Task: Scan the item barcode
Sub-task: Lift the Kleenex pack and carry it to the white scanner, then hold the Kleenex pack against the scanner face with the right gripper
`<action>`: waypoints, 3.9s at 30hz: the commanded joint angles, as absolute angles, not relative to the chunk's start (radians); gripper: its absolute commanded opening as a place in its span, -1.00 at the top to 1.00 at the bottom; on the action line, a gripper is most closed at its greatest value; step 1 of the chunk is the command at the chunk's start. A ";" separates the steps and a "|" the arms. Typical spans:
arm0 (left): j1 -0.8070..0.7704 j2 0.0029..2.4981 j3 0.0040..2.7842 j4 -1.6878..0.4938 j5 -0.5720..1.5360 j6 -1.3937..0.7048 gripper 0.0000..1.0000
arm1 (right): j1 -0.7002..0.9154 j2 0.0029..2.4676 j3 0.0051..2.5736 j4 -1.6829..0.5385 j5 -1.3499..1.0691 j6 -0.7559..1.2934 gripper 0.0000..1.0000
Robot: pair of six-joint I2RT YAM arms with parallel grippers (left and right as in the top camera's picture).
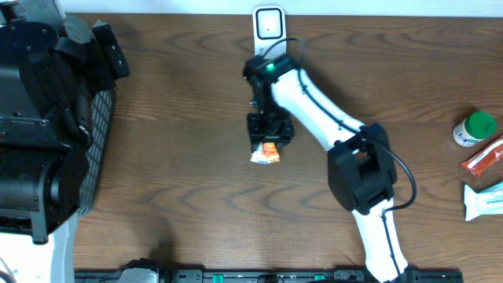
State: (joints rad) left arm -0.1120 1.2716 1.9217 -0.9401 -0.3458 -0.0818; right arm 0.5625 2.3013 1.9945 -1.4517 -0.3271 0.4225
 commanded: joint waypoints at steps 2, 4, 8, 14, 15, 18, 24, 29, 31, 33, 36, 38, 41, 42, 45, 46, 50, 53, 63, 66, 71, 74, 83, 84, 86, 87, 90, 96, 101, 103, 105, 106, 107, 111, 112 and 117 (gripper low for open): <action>-0.108 1.268 1.919 -0.942 -0.349 -0.090 -0.96 | 0.526 2.307 2.000 -1.480 -0.432 0.343 0.03; -0.108 1.268 1.919 -0.942 -0.349 -0.090 -0.96 | 0.517 2.307 2.000 -1.492 -0.432 0.341 0.02; -0.108 1.268 1.919 -0.942 -0.349 -0.090 -0.96 | 0.512 2.308 2.000 -1.546 -0.439 0.295 -0.01; -0.108 1.268 1.919 -0.942 -0.349 -0.091 -0.96 | 0.521 2.309 2.000 -1.583 -0.490 0.253 0.00; -0.108 1.268 1.919 -0.942 -0.349 -0.090 -0.96 | 0.521 2.309 2.000 -1.583 -0.499 0.253 0.00; -0.108 1.268 1.919 -0.942 -0.349 -0.090 -0.96 | 0.516 2.309 2.000 -1.583 -0.508 0.253 0.00; -0.108 1.268 1.919 -0.942 -0.349 -0.091 -0.95 | 0.516 2.309 2.000 -1.585 -0.518 0.253 -0.01; -0.108 1.268 1.919 -0.942 -0.349 -0.090 -0.96 | 0.516 2.309 2.000 -1.586 -0.526 0.253 -0.02; -0.108 1.268 1.919 -0.942 -0.349 -0.090 -0.96 | 0.516 2.309 2.000 -1.586 -0.526 0.253 -0.01; -0.108 1.268 1.919 -0.942 -0.349 -0.090 -0.96 | 0.516 2.309 2.000 -1.586 -0.526 0.253 -0.01; -0.108 1.268 1.919 -0.942 -0.349 -0.090 -0.96 | 0.516 2.309 2.000 -1.586 -0.526 0.253 -0.01; -0.108 1.268 1.919 -0.942 -0.349 -0.090 -0.96 | 0.516 2.309 2.000 -1.586 -0.526 0.253 -0.01; -0.108 1.268 1.919 -0.942 -0.349 -0.090 -0.96 | 0.516 2.309 2.000 -1.583 -0.524 0.253 0.01; -0.108 1.268 1.919 -0.942 -0.349 -0.090 -0.96 | 0.516 2.309 2.000 -1.578 -0.516 0.253 0.07; -0.108 1.268 1.919 -0.942 -0.349 -0.091 -0.96 | 0.516 2.309 2.000 -1.536 -0.441 0.290 0.20; -0.108 1.268 1.919 -0.942 -0.349 -0.090 -0.96 | 0.516 2.309 2.000 -1.527 -0.426 0.300 0.21; -0.108 1.268 1.919 -0.942 -0.349 -0.091 -0.96 | 0.514 2.309 2.000 -1.497 -0.419 0.299 0.27; -0.108 1.268 1.919 -0.942 -0.349 -0.090 -0.96 | 0.506 2.308 2.004 -1.483 -0.419 0.299 0.34; -0.108 1.268 1.919 -0.942 -0.349 -0.090 -0.96 | 0.446 2.308 2.171 -1.510 -0.389 0.299 0.45; -0.108 1.268 1.919 -0.942 -0.349 -0.091 -0.96 | 0.431 2.308 2.270 -1.560 -0.334 0.299 0.45; -0.108 1.268 1.919 -0.942 -0.349 -0.090 -0.96 | 0.422 2.308 2.408 -1.534 -0.172 0.299 0.45; -0.108 1.268 1.919 -0.942 -0.349 -0.090 -0.96 | 0.422 2.308 2.426 -1.425 -0.074 0.299 0.43; -0.108 1.268 1.919 -0.942 -0.349 -0.090 -0.96 | 0.422 2.310 2.415 -1.035 0.191 0.251 0.38; -0.108 1.268 1.919 -0.942 -0.349 -0.090 -0.96 | 0.422 2.310 2.405 -0.982 0.194 0.231 0.38; -0.108 1.268 1.919 -0.942 -0.349 -0.091 -0.96 | 0.422 2.310 2.378 -0.877 0.194 0.191 0.39; -0.108 1.268 1.919 -0.942 -0.349 -0.090 -0.96 | 0.422 2.310 2.360 -0.826 0.194 0.174 0.40; -0.108 1.268 1.919 -0.942 -0.349 -0.090 -0.95 | 0.422 2.310 2.290 -0.657 0.196 0.147 0.41; -0.108 1.268 1.919 -0.942 -0.349 -0.090 -0.96 | 0.422 2.330 2.145 -0.293 0.262 0.098 0.43; -0.108 1.268 1.919 -0.942 -0.349 -0.090 -0.96 | 0.415 2.420 2.131 -0.086 0.302 0.068 0.42; -0.108 1.268 1.919 -0.942 -0.349 -0.091 -0.96 | 0.412 2.468 2.131 -0.023 0.303 0.059 0.40; -0.108 1.268 1.919 -0.942 -0.349 -0.090 -0.96 | 0.412 2.511 2.131 0.024 0.303 0.038 0.37; -0.108 1.268 1.919 -0.942 -0.349 -0.090 -0.96 | 0.412 2.533 2.132 0.045 0.302 0.030 0.35; -0.108 1.268 1.919 -0.942 -0.349 -0.090 -0.96 | 0.412 2.552 2.132 0.063 0.303 0.028 0.34; -0.108 1.268 1.919 -0.942 -0.349 -0.091 -0.96 | 0.412 2.606 2.132 0.093 0.302 0.028 0.32; -0.108 1.268 1.919 -0.942 -0.349 -0.090 -0.96 | 0.412 2.613 2.132 0.093 0.303 0.028 0.31; -0.108 1.268 1.919 -0.942 -0.349 -0.090 -0.96 | 0.414 2.615 2.132 0.088 0.303 0.028 0.30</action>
State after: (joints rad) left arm -0.1120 1.2716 1.9217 -0.9398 -0.3458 -0.0818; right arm 0.4171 2.5969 2.1380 0.1020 0.2924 0.0402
